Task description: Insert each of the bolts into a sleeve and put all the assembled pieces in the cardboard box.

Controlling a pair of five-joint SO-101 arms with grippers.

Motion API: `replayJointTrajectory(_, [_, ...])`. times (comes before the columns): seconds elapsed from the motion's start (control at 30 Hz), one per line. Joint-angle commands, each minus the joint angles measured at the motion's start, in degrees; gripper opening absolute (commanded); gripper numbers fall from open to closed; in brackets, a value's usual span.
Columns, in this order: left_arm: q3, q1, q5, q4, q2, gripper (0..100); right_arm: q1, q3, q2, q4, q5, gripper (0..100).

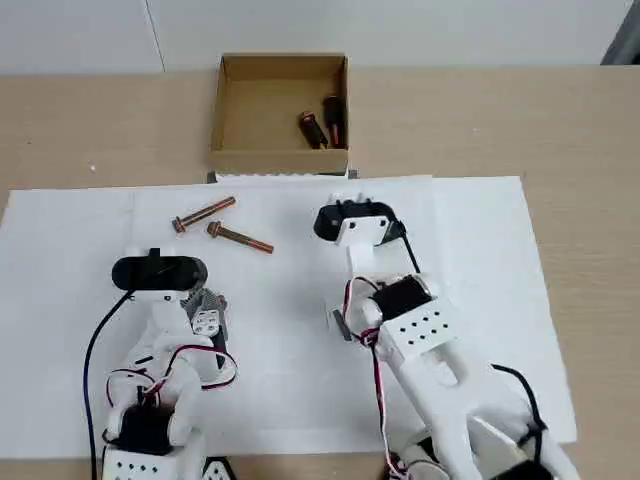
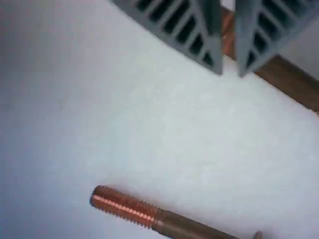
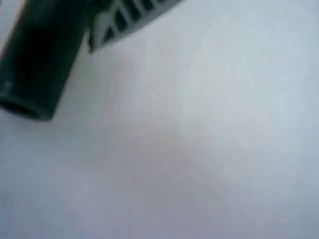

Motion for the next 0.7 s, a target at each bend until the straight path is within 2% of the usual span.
replayJointTrajectory(0.0, [-0.3, -0.3, -0.1, 0.1, -0.6, 1, 0.1, -0.3, 3.5, -2.3, -0.5, 11.3])
replayJointTrajectory(0.3, [-0.3, -0.3, -0.1, 0.1, -0.6, 1, 0.1, -0.4, 13.4, -9.9, -0.4, 10.8])
replayJointTrajectory(0.37, [-0.3, -0.3, -0.1, 0.1, -0.6, 1, 0.0, -0.4, 14.5, -10.2, -0.4, 6.9])
replayJointTrajectory(0.43, [-0.3, -0.3, -0.1, 0.1, -0.6, 1, 0.0, -0.4, 14.5, -10.6, -0.4, 0.0])
replayJointTrajectory(0.67, [-0.3, -0.3, -0.1, 0.1, -0.6, 1, 0.0, -0.4, 8.3, -10.0, 0.0, 0.4])
